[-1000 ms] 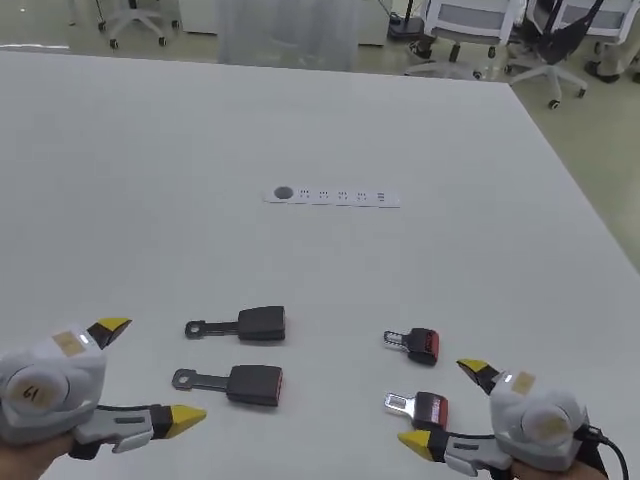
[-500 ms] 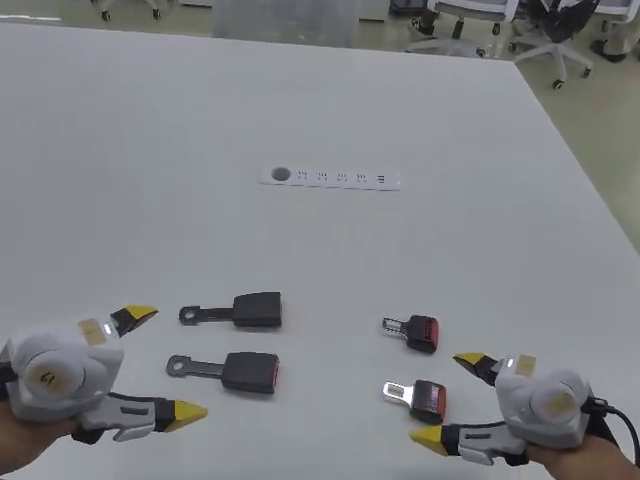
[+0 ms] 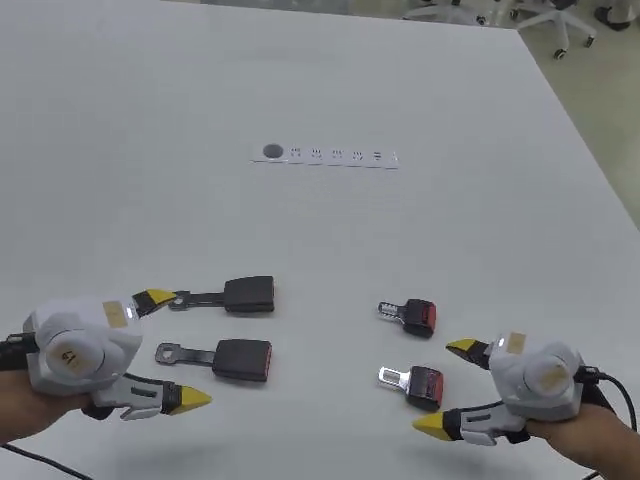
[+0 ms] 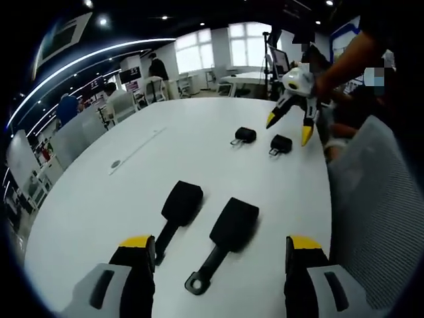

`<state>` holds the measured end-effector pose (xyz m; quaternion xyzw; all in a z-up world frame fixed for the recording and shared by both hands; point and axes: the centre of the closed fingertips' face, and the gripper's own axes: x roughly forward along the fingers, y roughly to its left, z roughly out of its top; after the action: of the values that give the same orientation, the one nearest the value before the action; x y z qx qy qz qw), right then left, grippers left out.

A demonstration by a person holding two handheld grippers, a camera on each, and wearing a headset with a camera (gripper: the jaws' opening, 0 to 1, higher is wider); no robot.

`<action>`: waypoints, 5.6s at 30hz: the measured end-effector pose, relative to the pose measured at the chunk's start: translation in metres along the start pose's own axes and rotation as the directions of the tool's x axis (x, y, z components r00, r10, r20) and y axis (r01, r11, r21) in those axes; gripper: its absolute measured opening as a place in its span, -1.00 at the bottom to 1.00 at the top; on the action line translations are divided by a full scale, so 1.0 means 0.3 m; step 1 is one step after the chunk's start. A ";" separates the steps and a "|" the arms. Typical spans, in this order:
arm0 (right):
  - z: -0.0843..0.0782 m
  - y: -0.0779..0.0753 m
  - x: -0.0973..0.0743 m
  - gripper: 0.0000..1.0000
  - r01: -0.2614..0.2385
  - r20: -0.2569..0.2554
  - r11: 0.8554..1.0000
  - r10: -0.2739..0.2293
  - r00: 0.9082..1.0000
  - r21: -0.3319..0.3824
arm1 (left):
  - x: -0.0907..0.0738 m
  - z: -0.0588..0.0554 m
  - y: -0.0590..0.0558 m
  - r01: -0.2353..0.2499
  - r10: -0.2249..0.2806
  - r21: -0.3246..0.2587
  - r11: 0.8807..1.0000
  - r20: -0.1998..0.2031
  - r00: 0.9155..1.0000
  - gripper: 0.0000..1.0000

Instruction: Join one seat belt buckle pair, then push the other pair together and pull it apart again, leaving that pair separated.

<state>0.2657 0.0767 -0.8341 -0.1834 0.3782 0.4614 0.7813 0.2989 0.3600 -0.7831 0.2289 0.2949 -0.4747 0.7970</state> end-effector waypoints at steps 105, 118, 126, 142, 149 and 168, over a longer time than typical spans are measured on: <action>0.207 0.090 0.279 -0.31 -0.282 0.012 0.932 0.292 0.956 -0.226 | 0.268 -0.093 -0.070 0.323 -0.281 0.204 0.924 -0.211 0.936 -0.30; 0.298 0.164 0.382 -0.31 -0.305 0.033 0.919 0.323 0.946 -0.250 | 0.270 -0.090 -0.074 0.332 -0.278 0.227 0.916 -0.238 0.930 -0.31; 0.329 0.190 0.410 -0.32 -0.323 0.038 0.911 0.343 0.938 -0.258 | 0.270 -0.091 -0.080 0.345 -0.283 0.239 0.908 -0.258 0.924 -0.31; 0.367 0.201 0.438 -0.33 -0.328 0.031 0.913 0.345 0.938 -0.244 | 0.272 -0.090 -0.080 0.353 -0.288 0.245 0.903 -0.264 0.920 -0.32; 0.377 0.209 0.450 -0.34 -0.338 -0.013 0.904 0.347 0.938 -0.264 | 0.269 -0.087 -0.079 0.370 -0.302 0.264 0.891 -0.264 0.916 -0.32; 0.382 0.211 0.457 -0.34 -0.320 0.001 0.910 0.332 0.943 -0.264 | 0.267 -0.092 -0.071 0.369 -0.308 0.258 0.893 -0.245 0.919 -0.31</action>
<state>0.2992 0.2613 -0.8603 -0.2081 0.3217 0.6349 0.6709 0.3031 0.3185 -0.8597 0.3376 0.3330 -0.6206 0.6245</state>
